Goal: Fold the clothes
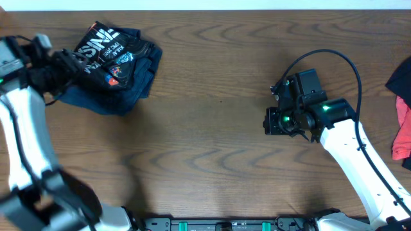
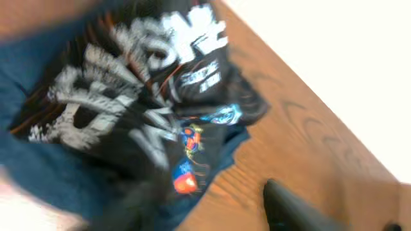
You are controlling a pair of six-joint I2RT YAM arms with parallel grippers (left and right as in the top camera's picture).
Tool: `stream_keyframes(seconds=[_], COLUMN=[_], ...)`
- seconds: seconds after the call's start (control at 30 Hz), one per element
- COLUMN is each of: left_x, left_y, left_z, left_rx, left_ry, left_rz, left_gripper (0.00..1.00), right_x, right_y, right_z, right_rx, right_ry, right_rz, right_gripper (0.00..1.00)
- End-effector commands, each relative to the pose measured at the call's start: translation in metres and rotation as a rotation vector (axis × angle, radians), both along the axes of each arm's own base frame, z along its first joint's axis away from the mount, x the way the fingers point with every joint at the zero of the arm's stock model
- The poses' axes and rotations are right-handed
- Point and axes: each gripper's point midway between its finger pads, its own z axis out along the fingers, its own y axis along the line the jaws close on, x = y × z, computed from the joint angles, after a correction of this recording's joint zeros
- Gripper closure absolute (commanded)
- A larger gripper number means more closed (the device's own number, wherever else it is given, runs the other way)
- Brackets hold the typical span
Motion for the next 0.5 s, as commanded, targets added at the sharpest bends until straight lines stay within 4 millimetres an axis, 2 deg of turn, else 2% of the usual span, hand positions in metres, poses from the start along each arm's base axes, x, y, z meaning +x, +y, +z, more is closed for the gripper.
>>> stream_keyframes(seconds=[0.0, 0.07, 0.17, 0.47], left_x=[-0.017, -0.025, -0.025, -0.013], left_y=[0.015, 0.022, 0.021, -0.016], left_z=[0.026, 0.022, 0.006, -0.104], left_rx=[0.188, 0.233, 0.246, 0.196], left_ry=[-0.015, 0.026, 0.061, 0.271], left_rz=[0.028, 0.055, 0.024, -0.195], left_gripper=[0.77, 0.80, 0.80, 0.78], right_x=[0.005, 0.006, 0.007, 0.005], right_y=[-0.003, -0.003, -0.003, -0.003], right_z=[0.003, 0.003, 0.004, 0.004], right_rx=[-0.012, -0.010, -0.009, -0.009], right_ry=[-0.023, -0.028, -0.032, -0.025], right_rz=[-0.017, -0.017, -0.017, -0.016], right_gripper=[0.99, 0.99, 0.99, 0.99])
